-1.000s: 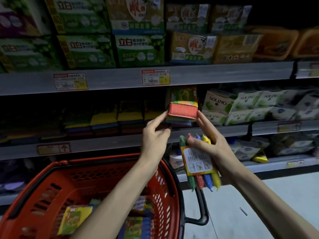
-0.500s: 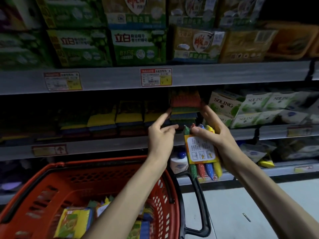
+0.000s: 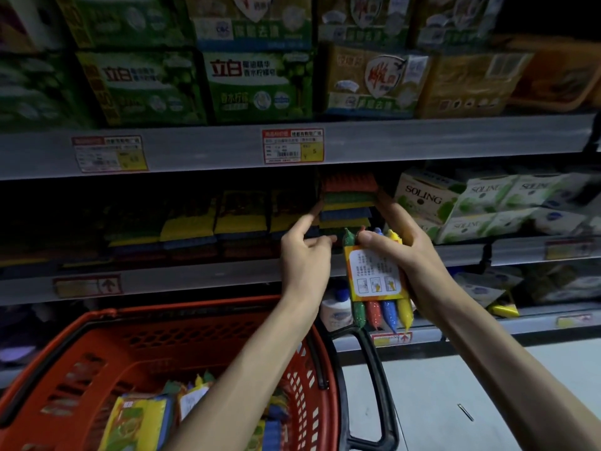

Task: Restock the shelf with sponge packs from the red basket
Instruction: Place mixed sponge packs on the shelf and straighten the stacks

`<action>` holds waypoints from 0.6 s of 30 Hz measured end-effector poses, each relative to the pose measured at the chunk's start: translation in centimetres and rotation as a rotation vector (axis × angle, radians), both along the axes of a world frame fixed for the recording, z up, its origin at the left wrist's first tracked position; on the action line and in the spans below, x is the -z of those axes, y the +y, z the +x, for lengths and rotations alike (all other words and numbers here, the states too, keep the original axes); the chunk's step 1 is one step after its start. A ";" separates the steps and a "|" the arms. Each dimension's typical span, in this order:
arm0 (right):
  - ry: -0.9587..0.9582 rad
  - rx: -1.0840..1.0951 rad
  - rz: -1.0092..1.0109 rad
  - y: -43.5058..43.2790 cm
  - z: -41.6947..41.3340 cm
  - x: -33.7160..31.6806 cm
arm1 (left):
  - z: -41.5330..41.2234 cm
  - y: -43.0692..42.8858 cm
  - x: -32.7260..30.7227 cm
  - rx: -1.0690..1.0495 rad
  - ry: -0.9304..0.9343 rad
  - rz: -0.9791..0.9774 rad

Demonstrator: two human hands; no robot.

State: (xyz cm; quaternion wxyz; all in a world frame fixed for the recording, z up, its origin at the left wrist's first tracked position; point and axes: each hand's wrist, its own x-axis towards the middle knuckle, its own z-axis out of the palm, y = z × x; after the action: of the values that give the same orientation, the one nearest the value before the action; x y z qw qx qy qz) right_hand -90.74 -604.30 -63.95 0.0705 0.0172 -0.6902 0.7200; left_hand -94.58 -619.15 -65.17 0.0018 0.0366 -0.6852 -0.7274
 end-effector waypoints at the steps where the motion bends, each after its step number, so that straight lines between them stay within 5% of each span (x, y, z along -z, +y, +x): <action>1: -0.006 0.002 -0.001 0.0 0.0 0.0 | 0.0 0.0 -0.1 0.002 0.007 0.004; 18: -0.091 0.057 0.019 0.7 0.0 1.0 | 0.0 -0.6 -0.1 -0.020 -0.066 -0.040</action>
State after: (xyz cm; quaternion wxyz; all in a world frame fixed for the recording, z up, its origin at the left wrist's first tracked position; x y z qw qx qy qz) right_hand -90.77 -603.56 -64.97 0.0590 -0.0345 -0.6998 0.7110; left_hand -94.59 -619.80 -65.11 -0.0128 0.0671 -0.6989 -0.7120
